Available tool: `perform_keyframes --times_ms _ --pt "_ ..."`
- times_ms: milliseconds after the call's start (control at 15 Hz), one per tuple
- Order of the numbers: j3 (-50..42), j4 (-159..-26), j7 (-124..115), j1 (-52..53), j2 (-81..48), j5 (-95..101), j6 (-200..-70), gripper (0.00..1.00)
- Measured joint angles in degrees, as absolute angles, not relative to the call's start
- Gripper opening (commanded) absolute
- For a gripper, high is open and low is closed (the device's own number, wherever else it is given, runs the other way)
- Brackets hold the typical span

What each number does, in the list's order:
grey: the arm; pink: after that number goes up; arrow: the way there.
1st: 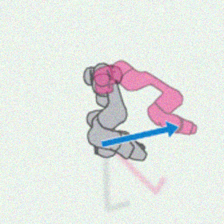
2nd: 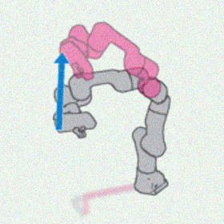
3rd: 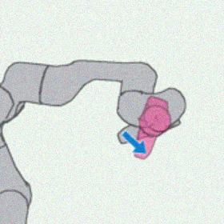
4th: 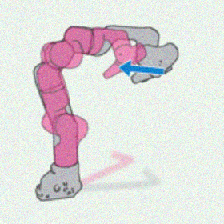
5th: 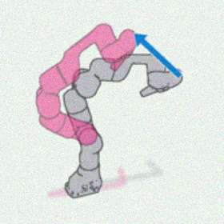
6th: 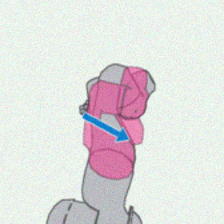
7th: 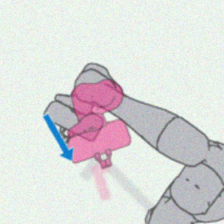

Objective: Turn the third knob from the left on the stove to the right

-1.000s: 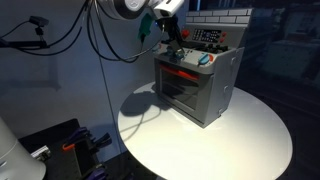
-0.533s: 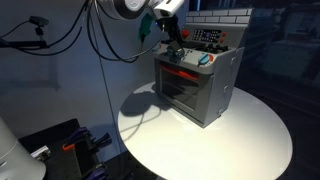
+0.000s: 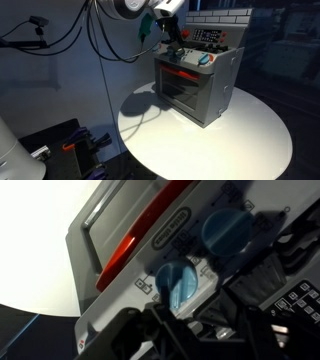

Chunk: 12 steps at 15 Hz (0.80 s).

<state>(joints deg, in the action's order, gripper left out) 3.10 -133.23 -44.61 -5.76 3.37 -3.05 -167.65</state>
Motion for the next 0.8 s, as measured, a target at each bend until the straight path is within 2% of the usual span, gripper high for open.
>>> perform_keyframes --times_ms 200,267,467,600,667,800 --pt "3.02 -133.38 -44.61 -5.8 3.45 -3.05 -167.65 0.38" --pt "2.97 -133.42 -44.61 -5.82 3.48 -3.05 -167.65 0.34" --pt "2.82 -133.6 -44.61 -5.88 3.58 -3.06 -167.65 0.1" --pt "2.58 -134.02 -44.61 -6.02 3.81 -3.06 -167.65 0.12" --pt "2.54 -134.22 -44.61 -6.02 3.97 -3.06 -167.65 0.06" --pt "2.44 -134.45 -44.61 -6.03 4.31 -3.06 -167.69 0.03"
